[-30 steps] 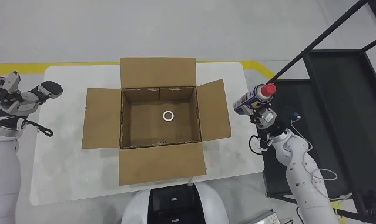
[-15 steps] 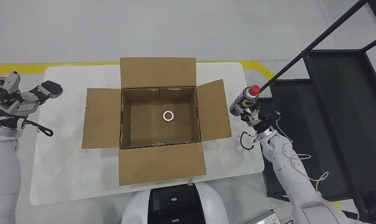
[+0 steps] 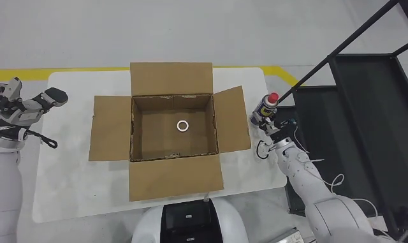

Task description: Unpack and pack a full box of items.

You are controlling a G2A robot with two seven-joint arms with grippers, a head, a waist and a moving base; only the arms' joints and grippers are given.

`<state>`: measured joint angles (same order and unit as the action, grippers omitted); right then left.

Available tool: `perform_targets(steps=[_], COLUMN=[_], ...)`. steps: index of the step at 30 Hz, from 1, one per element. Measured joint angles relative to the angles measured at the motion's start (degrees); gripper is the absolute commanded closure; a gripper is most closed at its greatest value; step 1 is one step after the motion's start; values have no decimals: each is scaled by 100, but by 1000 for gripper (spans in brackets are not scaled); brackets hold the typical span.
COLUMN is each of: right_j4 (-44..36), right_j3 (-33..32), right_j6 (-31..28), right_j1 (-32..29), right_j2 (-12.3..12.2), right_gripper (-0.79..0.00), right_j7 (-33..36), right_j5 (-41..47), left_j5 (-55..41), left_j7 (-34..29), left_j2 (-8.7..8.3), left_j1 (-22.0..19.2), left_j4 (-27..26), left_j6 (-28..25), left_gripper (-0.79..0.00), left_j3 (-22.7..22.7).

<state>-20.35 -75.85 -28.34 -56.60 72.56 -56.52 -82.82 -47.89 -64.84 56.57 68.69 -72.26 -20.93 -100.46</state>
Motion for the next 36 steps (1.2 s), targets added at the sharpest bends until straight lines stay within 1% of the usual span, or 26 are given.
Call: perform_targets(steps=[9, 18, 19, 20, 21, 22, 26, 29, 36], right_j4=[446, 607, 617, 624, 630, 631, 631, 594, 398], right_j3=[147, 235, 237, 240, 250, 260, 306, 324, 340], right_j6=[141, 124, 112, 99, 96, 96, 111, 150, 452], right_j1=[149, 144, 137, 128, 116, 106, 73, 42, -82], right_j2=[104, 175, 182, 190, 198, 205, 225, 219, 91], right_gripper=[0, 0, -9, -339, -745, -785, -785, -785, -785], right_j7=[-36, -13, -14, -16, -20, -25, -49, -211, -973], right_j5=[106, 256, 287, 317, 340, 350, 363, 369, 143], left_j5=[0, 0, 0, 0, 0, 0, 0, 0, 0], left_j7=[0, 0, 0, 0, 0, 0, 0, 0, 0], left_j2=[0, 0, 0, 0, 0, 0, 0, 0, 0], left_j1=[0, 0, 0, 0, 0, 0, 0, 0, 0], left_j4=[0, 0, 0, 0, 0, 0, 0, 0, 0], left_j6=[0, 0, 0, 0, 0, 0, 0, 0, 0], left_gripper=[-785, -785, -785, -785, -785, -785, -785, -785, -785], left_j3=[0, 0, 0, 0, 0, 0, 0, 0, 0])
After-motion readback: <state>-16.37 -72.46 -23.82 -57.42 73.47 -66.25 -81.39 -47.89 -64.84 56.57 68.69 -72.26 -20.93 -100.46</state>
